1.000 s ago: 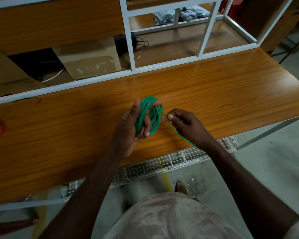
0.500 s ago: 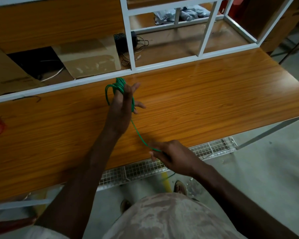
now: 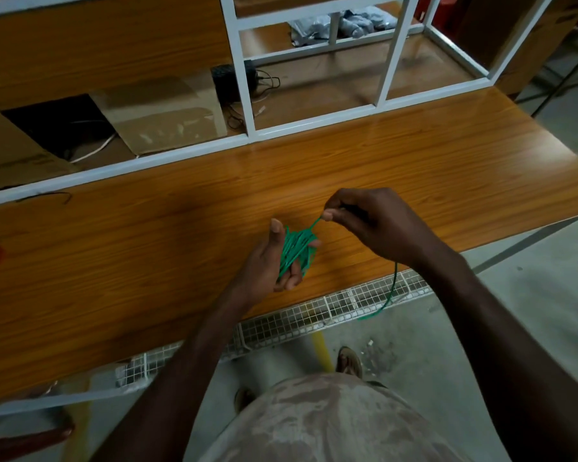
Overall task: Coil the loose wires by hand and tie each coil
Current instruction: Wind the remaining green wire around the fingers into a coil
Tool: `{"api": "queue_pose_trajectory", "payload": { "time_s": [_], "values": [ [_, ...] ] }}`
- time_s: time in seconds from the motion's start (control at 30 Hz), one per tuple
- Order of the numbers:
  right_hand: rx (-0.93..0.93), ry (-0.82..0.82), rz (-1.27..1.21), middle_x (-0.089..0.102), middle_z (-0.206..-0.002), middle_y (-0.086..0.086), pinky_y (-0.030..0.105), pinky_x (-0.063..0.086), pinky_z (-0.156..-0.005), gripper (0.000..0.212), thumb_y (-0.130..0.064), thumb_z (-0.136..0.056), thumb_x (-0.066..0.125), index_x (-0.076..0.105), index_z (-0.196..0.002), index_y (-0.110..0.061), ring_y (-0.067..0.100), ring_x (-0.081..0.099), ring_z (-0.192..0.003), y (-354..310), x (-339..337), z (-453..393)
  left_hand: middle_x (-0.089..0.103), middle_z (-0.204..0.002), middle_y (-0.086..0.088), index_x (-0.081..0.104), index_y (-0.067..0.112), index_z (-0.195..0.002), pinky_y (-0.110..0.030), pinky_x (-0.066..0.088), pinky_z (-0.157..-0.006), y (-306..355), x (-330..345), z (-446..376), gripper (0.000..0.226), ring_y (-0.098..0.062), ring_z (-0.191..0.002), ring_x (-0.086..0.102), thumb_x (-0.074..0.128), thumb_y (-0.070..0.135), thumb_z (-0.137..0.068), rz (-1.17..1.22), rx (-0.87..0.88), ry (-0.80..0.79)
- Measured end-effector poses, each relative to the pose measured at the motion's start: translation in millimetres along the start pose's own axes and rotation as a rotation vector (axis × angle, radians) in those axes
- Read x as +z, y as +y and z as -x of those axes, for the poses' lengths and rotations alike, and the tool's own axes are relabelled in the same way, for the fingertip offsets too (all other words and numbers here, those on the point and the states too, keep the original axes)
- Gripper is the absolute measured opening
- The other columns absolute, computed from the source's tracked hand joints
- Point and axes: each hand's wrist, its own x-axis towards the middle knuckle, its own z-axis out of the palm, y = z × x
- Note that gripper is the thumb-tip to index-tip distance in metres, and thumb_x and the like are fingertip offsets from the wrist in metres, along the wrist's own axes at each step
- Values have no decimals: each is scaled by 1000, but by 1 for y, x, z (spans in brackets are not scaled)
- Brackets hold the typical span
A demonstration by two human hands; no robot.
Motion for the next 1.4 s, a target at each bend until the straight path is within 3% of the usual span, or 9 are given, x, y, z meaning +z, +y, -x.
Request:
{"api": "queue_pose_trajectory", "payload": {
  "time_s": [0.27,0.33,0.47,0.6,0.73,0.9,1.07,1.2,1.4],
  "values": [
    [135,105,-351,61,-80,6,37,45,-64,13,-18,-108,64,69,-100,-11,14,55,-73,42,41,0,43,-46,-4,81,17,-114,-26,21,-44,21,-2,7,102,-11,-36,22,0,75,-90,277,16,-196],
    [160,114,-367,64,-81,-1,36,46,-64,11,-16,-108,63,72,-103,-12,12,57,-75,47,52,8,45,-46,-2,83,19,-99,-33,16,-44,27,-9,7,107,-18,-37,16,-9,73,-93,314,54,-190],
    [210,72,-357,71,-84,-24,23,49,-73,17,-16,-107,65,78,-117,-14,1,63,-78,48,70,24,55,-55,-8,65,2,-140,-20,22,-38,30,-22,-2,120,-5,-33,26,-13,79,-92,516,109,-154],
    [175,49,-252,71,-88,-31,16,48,-77,26,-16,-107,64,75,-131,-21,-3,67,-83,37,80,30,71,-82,-16,56,-2,-146,-20,33,-44,28,-27,-11,124,-6,-37,35,-13,83,-90,555,184,-82],
    [47,-72,-59,74,-110,-3,23,42,-75,39,-22,-111,53,60,-150,-24,13,67,-92,13,96,38,70,-139,-11,41,5,-156,-22,49,-56,32,-32,-22,126,-11,-55,58,10,98,-77,407,216,37],
    [-37,-200,163,74,-111,2,42,55,-67,27,-42,-113,42,59,-131,-31,33,72,-91,-14,104,51,56,-158,3,39,35,-153,-36,59,-69,35,-44,-26,110,-28,-84,79,29,105,-68,-73,324,176],
    [-124,-163,205,72,-102,2,44,54,-62,28,-44,-112,44,62,-118,-23,32,71,-85,-31,89,38,76,-111,-2,64,13,-138,-47,61,-67,24,-42,-24,125,-11,-74,75,19,108,-69,-558,215,161],
    [-152,-108,175,70,-110,1,38,53,-68,23,-37,-112,52,67,-118,-20,25,68,-93,-29,71,26,60,-53,-4,71,2,-92,-29,44,-40,12,-33,-16,120,-9,-41,57,17,107,-72,-508,179,78],
    [-89,-50,82,60,-98,-1,26,41,-74,19,-28,-110,60,70,-110,-13,4,45,-89,-11,53,17,60,-51,-11,58,0,-66,-21,32,-40,9,-24,-5,109,-13,-32,39,7,96,-78,-244,63,-174]
  ]
}}
